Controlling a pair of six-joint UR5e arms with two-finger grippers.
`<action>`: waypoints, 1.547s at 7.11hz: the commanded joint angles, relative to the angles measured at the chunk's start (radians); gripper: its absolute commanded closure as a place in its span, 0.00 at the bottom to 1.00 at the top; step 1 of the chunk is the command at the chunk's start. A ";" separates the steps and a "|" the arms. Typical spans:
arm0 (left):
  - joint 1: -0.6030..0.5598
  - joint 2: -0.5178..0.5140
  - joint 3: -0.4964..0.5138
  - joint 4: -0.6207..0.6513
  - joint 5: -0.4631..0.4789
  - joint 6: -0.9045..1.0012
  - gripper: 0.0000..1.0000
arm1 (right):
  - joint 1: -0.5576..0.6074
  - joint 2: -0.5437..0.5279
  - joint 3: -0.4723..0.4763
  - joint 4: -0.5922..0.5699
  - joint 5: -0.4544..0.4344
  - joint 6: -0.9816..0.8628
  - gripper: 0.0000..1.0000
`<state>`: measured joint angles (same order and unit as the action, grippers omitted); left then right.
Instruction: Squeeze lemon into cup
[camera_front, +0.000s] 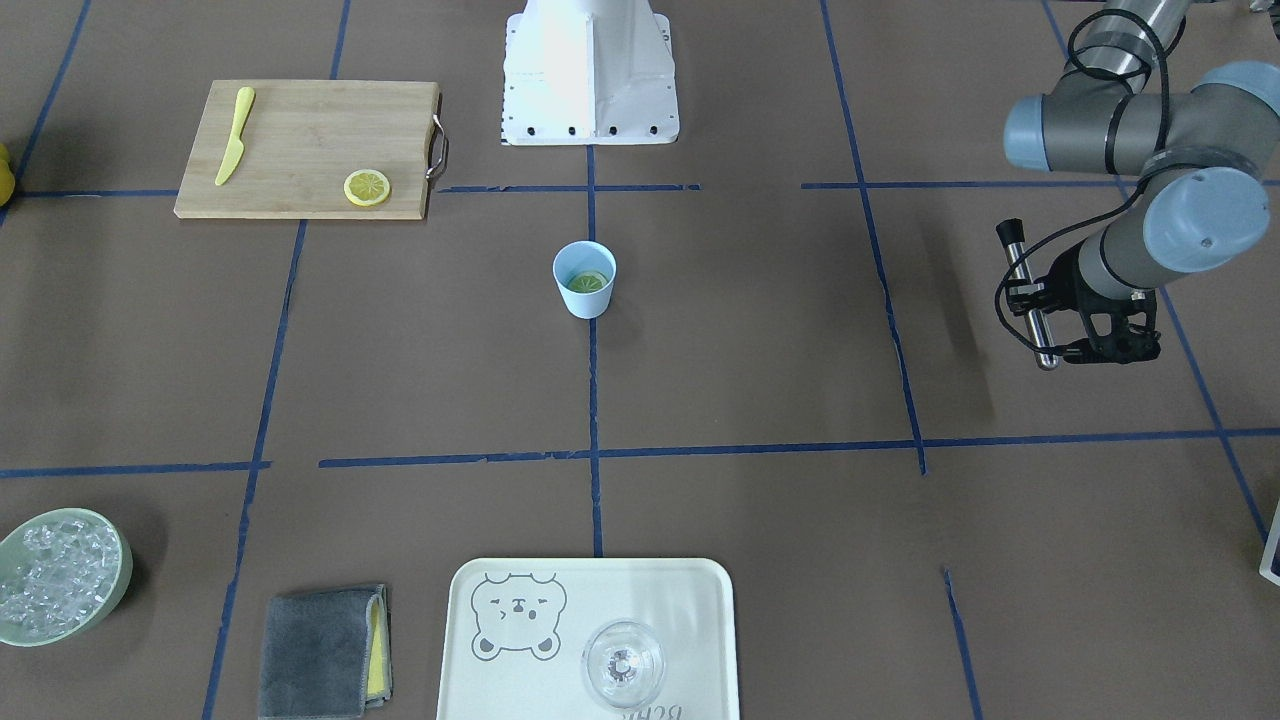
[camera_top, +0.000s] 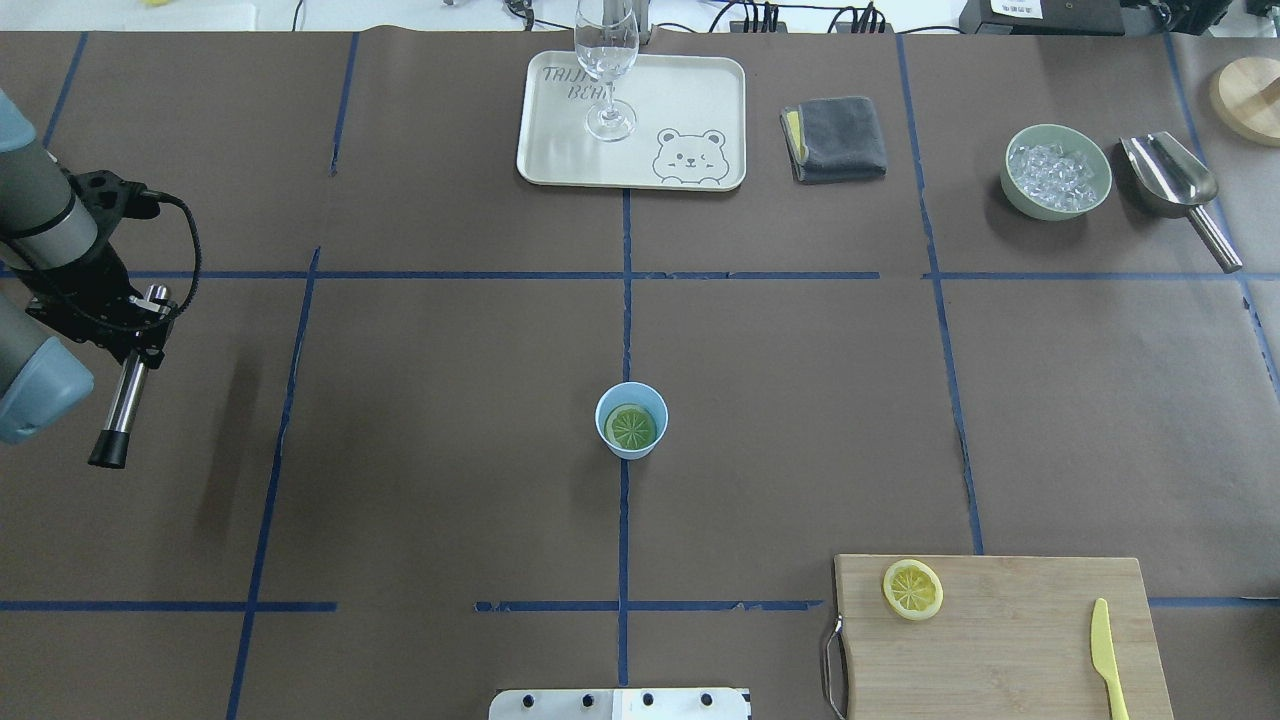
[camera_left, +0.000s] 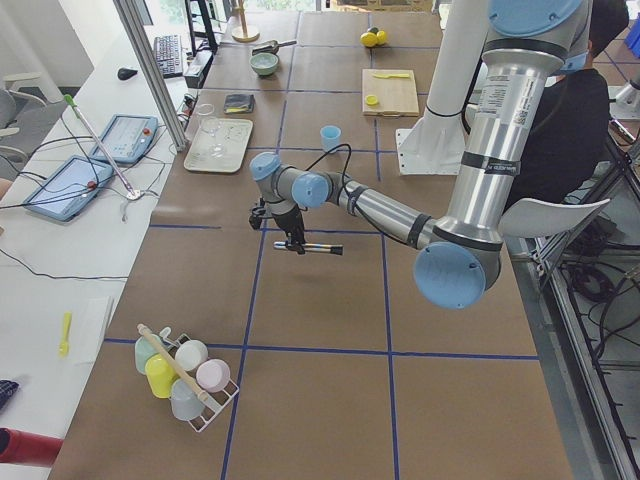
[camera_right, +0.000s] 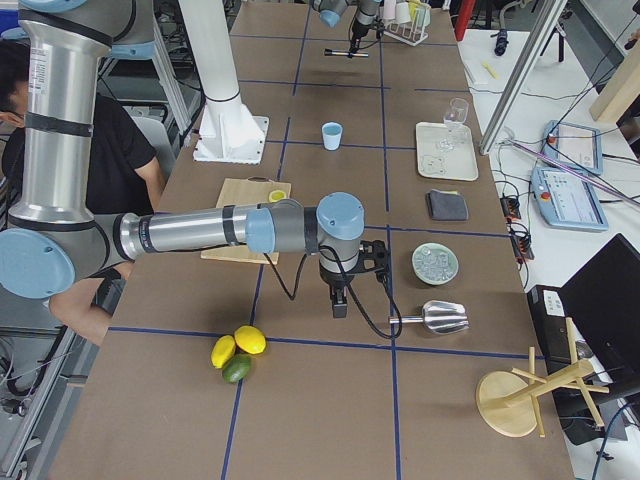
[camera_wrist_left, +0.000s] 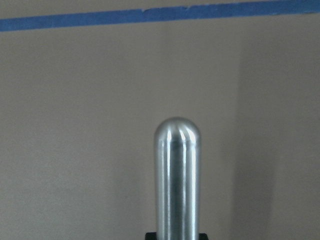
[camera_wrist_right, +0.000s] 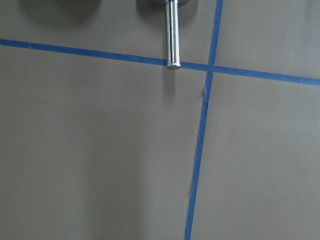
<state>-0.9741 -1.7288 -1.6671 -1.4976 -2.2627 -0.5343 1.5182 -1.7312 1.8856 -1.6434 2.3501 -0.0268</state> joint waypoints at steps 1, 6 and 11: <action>0.003 0.031 0.087 -0.139 0.000 -0.003 1.00 | 0.000 0.007 0.000 -0.001 0.000 0.001 0.00; -0.024 0.031 0.058 -0.162 0.008 -0.001 0.00 | 0.007 0.010 0.010 0.001 -0.002 -0.001 0.00; -0.390 -0.012 -0.030 -0.168 0.005 0.315 0.00 | 0.005 0.022 -0.006 -0.001 -0.009 0.004 0.00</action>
<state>-1.2764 -1.7468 -1.7067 -1.6708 -2.2563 -0.3746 1.5239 -1.7159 1.8928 -1.6436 2.3438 -0.0252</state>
